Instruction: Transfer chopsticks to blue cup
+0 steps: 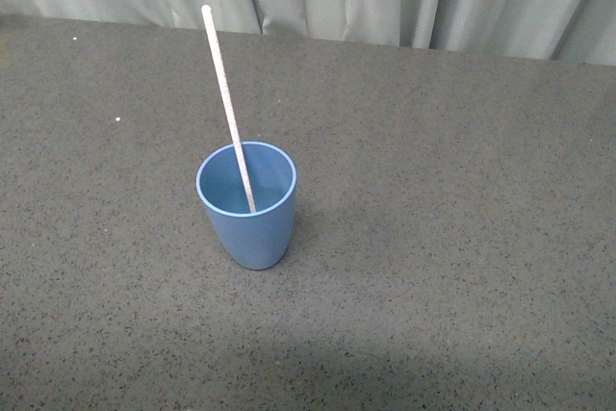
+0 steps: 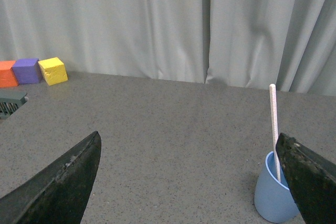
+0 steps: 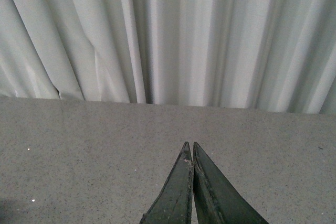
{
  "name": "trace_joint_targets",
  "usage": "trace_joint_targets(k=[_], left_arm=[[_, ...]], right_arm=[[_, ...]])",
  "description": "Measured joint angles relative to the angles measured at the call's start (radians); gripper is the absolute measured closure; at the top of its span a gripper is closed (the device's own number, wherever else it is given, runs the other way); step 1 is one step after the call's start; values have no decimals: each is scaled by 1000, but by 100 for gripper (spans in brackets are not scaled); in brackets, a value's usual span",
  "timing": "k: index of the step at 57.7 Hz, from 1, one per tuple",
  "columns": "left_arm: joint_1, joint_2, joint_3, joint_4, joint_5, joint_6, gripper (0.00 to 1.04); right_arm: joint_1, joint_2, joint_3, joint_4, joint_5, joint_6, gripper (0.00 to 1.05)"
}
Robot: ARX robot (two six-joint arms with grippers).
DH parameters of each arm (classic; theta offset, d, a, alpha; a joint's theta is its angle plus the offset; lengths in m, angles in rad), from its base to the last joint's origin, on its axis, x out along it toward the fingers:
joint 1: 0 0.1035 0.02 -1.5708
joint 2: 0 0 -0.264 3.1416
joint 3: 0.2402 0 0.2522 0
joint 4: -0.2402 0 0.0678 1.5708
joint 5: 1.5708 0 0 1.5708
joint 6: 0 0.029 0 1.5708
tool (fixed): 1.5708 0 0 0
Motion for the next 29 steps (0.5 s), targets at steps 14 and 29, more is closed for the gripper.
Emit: trace_joint_targets(k=[14, 29], left_arm=[[0, 0, 0, 0, 0, 0, 7], [0, 0, 0, 0, 0, 0, 7]], right_arm=[[0, -94, 0, -92, 0, 0, 104], [0, -157, 0, -156, 0, 0, 104]])
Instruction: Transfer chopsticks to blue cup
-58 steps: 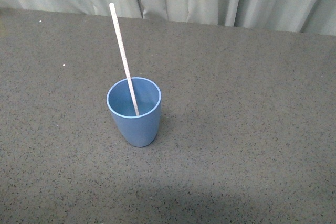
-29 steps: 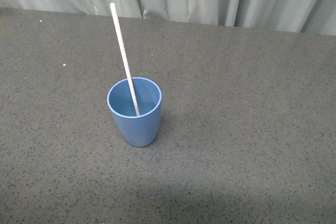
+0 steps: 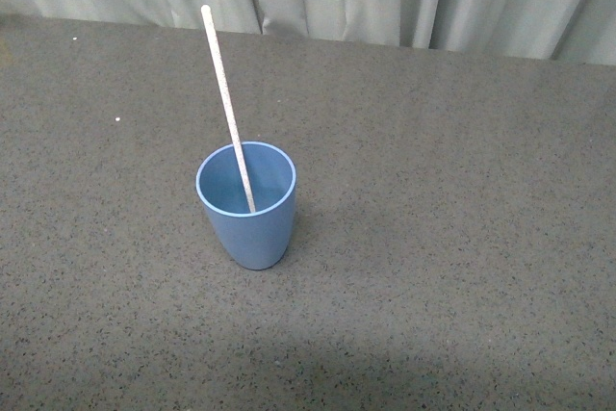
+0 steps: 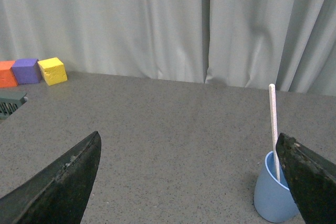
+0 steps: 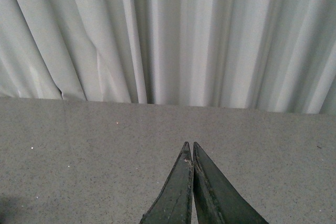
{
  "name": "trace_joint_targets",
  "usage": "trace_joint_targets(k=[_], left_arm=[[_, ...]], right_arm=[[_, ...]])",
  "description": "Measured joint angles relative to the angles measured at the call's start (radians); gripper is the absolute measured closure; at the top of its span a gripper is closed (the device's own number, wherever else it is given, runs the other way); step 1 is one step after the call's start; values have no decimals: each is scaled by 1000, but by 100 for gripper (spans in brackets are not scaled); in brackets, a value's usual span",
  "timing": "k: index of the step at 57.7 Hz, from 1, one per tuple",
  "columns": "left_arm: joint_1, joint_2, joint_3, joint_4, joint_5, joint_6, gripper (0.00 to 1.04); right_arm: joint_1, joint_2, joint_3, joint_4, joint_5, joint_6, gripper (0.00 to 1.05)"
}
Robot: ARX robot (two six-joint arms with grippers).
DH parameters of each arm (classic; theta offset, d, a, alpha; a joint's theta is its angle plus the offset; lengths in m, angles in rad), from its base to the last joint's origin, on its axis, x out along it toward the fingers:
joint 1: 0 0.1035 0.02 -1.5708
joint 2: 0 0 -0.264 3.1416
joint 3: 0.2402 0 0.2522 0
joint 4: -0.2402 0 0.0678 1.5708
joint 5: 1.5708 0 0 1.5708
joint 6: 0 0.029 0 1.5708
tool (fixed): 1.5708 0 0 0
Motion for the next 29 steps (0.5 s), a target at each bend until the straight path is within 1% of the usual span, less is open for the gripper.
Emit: trace_joint_targets(k=[4, 8, 13, 14, 16, 23, 24, 26, 29], left_arm=[[0, 0, 0, 0, 0, 0, 7], [0, 0, 0, 0, 0, 0, 7], [0, 0, 0, 0, 0, 0, 7], [0, 0, 0, 0, 0, 0, 7], [0, 0, 0, 0, 0, 0, 7], [0, 0, 0, 0, 0, 0, 7], [0, 0, 0, 0, 0, 0, 7], [0, 0, 0, 0, 0, 0, 7], [0, 0, 0, 0, 0, 0, 7]], right_arm=[[0, -17, 0, -18, 0, 0, 104], [0, -134, 1, -170, -3, 0, 104], [0, -181, 1, -186, -3, -1, 104], [0, -181, 1, -187, -3, -2, 102], [0, -181, 1, -188, -3, -1, 96], [0, -181, 1, -188, -3, -1, 78], [0, -181, 1, -188, -3, -1, 73], [0, -182, 1, -188, -3, -1, 66], [0, -182, 1, -188, -3, -1, 58]])
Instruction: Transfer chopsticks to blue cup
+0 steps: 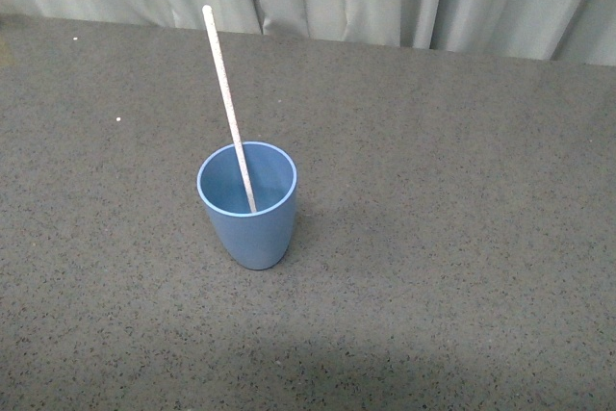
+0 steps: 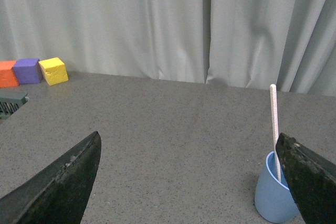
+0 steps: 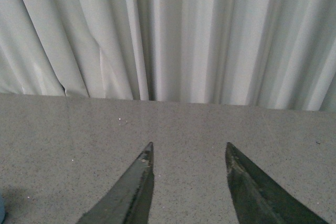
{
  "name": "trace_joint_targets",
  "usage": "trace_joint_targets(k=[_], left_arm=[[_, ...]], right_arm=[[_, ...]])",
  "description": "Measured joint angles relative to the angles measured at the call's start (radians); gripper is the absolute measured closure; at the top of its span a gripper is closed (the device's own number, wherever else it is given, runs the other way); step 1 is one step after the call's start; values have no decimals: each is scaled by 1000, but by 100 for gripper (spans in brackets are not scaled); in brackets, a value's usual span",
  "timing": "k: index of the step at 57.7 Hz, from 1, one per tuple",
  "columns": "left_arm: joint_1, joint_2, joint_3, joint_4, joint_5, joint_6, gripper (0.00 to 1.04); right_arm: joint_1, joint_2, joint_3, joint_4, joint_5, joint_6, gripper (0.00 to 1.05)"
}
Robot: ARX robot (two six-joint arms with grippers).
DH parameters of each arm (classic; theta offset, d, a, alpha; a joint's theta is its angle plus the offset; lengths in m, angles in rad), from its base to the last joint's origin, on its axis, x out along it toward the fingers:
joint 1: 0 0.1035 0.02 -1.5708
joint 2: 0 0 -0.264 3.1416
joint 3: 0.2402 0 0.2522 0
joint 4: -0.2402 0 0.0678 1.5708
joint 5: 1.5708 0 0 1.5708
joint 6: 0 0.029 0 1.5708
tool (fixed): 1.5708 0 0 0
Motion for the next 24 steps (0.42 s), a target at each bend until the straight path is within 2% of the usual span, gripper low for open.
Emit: trace_joint_targets(k=[7, 15, 24], left_arm=[[0, 0, 0, 0, 0, 0, 7], [0, 0, 0, 0, 0, 0, 7], [0, 0, 0, 0, 0, 0, 7]], right_arm=[[0, 0, 0, 0, 0, 0, 37], [0, 0, 0, 0, 0, 2, 7], [0, 0, 0, 0, 0, 1, 9]])
